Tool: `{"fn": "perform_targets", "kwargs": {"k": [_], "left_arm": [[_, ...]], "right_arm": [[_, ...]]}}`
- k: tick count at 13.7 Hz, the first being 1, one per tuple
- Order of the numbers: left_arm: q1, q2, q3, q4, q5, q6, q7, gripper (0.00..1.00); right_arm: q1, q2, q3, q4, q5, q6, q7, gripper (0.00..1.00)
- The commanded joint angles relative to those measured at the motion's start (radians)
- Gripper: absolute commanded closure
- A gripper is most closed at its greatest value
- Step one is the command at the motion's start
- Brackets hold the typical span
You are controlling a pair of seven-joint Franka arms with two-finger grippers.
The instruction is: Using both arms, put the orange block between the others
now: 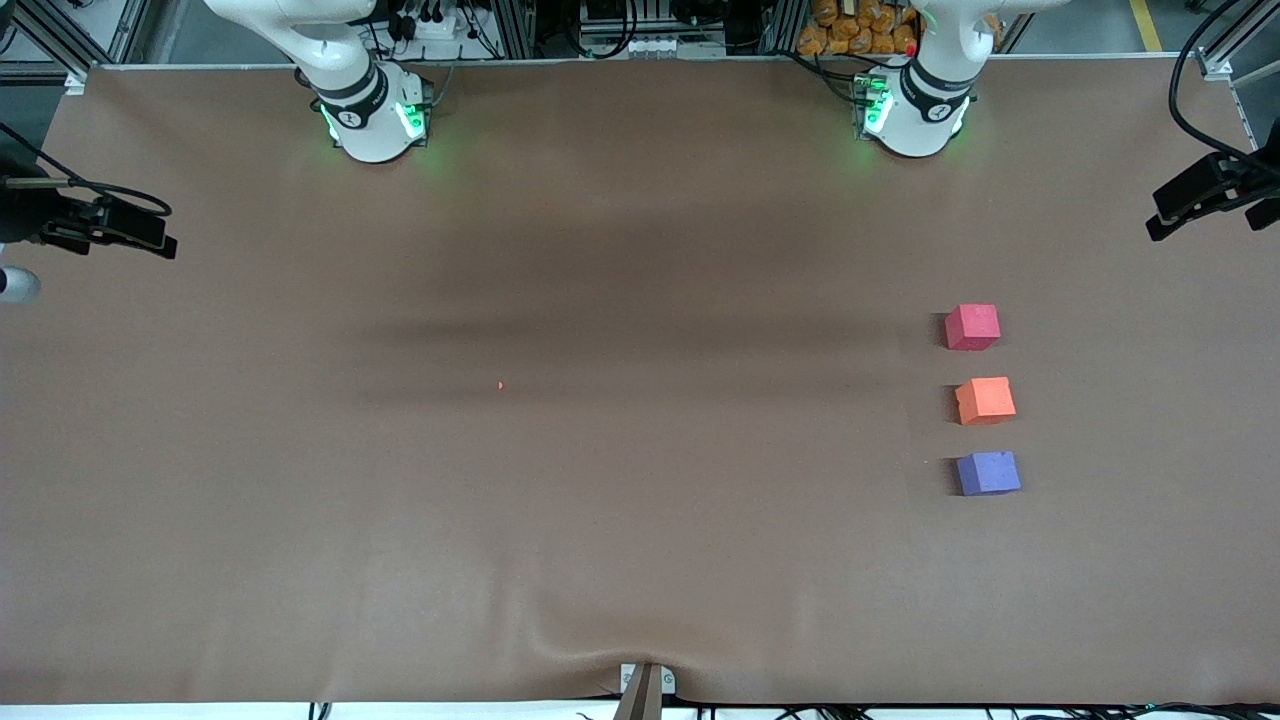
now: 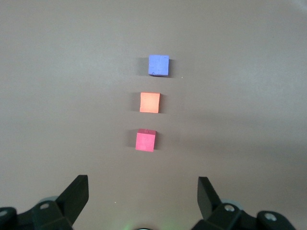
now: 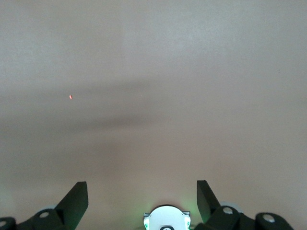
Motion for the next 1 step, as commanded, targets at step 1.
{"fn": "perform_targets", "kwargs": {"k": [1], "left_arm": [[-0.022,-0.018,0.023,-0.012,-0.017,-0.009,-0.003,0.0]], "right_arm": [[0.002,-0.015,0.001,0.001,-0.01,-0.013,-0.008,0.0]]}}
